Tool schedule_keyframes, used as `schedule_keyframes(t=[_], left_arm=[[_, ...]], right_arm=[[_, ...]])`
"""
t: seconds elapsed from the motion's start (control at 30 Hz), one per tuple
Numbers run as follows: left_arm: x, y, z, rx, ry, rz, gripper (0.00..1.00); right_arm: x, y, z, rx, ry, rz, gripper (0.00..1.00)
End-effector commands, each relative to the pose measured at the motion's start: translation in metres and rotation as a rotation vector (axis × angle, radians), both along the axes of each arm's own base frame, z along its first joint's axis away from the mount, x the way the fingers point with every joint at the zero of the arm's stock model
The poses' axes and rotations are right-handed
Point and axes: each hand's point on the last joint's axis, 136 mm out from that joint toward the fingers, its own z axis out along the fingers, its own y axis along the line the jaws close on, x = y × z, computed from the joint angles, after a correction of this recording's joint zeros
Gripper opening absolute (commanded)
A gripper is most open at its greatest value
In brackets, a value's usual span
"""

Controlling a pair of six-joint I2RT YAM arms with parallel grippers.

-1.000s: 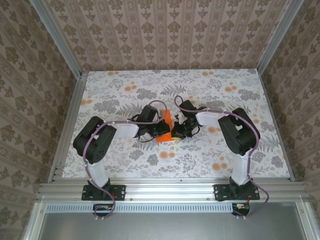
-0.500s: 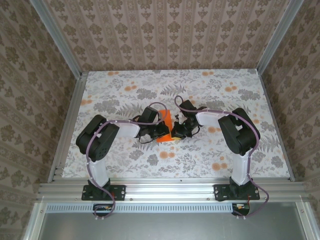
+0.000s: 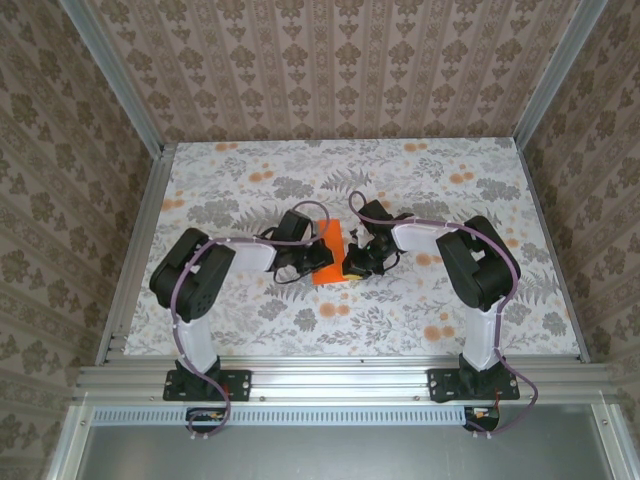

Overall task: Fold a paper plane with a square sheet of paper (pick it up from the middle)
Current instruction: Fold the triangle a second time at the center of the table.

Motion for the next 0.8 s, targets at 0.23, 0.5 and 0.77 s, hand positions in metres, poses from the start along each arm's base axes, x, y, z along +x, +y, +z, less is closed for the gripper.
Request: schedule_keyframes(t=[0.23,0.5,0.77], left_arm=[[0.032,0.059,-0.02,0.148,-0.012,0.098,0.08],[0.053,0.08,0.002,0.138,-0.068,0.112,0.09],[0.028,0.054,0.052,0.059,-0.159,0.034,0.12]], right_arm=[[-0.052,-0.058,-0.052,-0.289,0.183,-0.003,0.1],[-0.05,-0.055,-0.05,-0.276,0.174,-0.008,0.1],[-0.049,-0.052,-0.048,-0.264,0.17,-0.011,0.1]])
